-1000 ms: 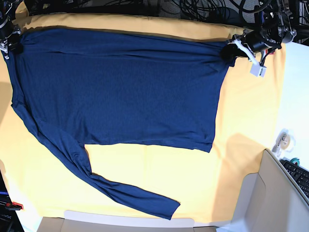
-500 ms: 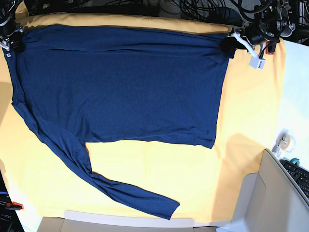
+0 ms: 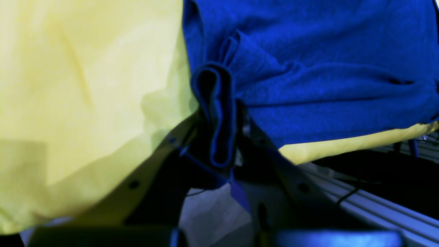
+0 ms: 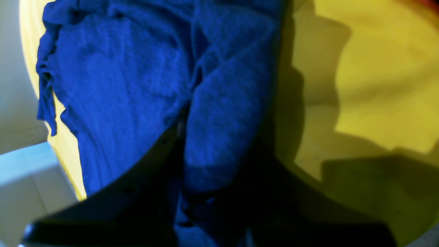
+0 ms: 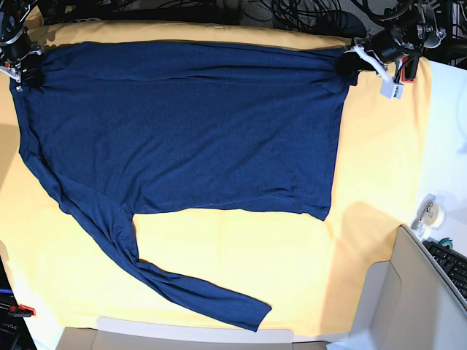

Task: Fold the T-shirt properly
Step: 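Lower the shoulder edge and open both grippers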

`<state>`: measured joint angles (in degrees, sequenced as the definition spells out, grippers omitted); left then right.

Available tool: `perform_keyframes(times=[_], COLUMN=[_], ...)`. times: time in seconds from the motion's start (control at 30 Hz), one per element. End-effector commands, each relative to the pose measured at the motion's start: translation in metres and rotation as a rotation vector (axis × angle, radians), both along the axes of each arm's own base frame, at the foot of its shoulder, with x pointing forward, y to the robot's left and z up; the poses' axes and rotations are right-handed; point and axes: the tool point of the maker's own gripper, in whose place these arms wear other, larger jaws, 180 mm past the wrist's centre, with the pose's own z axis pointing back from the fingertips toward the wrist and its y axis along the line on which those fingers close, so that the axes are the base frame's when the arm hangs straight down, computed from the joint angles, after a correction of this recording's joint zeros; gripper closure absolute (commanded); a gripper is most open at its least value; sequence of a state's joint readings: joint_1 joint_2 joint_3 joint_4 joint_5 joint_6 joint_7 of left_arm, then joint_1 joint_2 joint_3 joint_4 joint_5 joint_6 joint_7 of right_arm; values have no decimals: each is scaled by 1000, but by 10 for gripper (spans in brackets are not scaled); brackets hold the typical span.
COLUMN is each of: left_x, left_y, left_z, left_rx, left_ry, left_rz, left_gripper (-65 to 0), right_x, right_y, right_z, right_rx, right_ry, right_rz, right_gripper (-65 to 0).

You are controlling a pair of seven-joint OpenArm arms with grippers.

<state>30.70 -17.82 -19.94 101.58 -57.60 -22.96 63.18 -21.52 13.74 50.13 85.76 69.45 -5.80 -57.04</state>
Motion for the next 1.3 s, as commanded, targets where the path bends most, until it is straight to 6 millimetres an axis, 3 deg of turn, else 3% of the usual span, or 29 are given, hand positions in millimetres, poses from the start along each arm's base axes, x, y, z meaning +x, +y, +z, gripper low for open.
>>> perform_keyframes(times=[0.0, 0.2, 0.4, 0.53, 0.97, 1.27], left_x=[5, 5, 4, 3, 2, 2], left_y=[8, 7, 7, 8, 8, 9], left_z=[7, 6, 6, 6, 6, 6], left_rx=[21, 21, 20, 22, 21, 23], left_ry=[-25, -22, -20, -18, -17, -17], left_rz=[4, 3, 2, 4, 4, 3], left_gripper=[0, -5, -97, -146, -200, -200], right_x=[-7, -15, -23, -26, -51, -60], right_y=[-2, -2, 0, 6, 1, -37], right_z=[-2, -5, -8, -9, -12, 12], right_rx=[-6, -5, 3, 30, 20, -47], right_ry=[35, 57, 74, 88, 144, 103], right_rz=[4, 6, 7, 29, 25, -74], right_gripper=[0, -3, -146, -194, -198, -198])
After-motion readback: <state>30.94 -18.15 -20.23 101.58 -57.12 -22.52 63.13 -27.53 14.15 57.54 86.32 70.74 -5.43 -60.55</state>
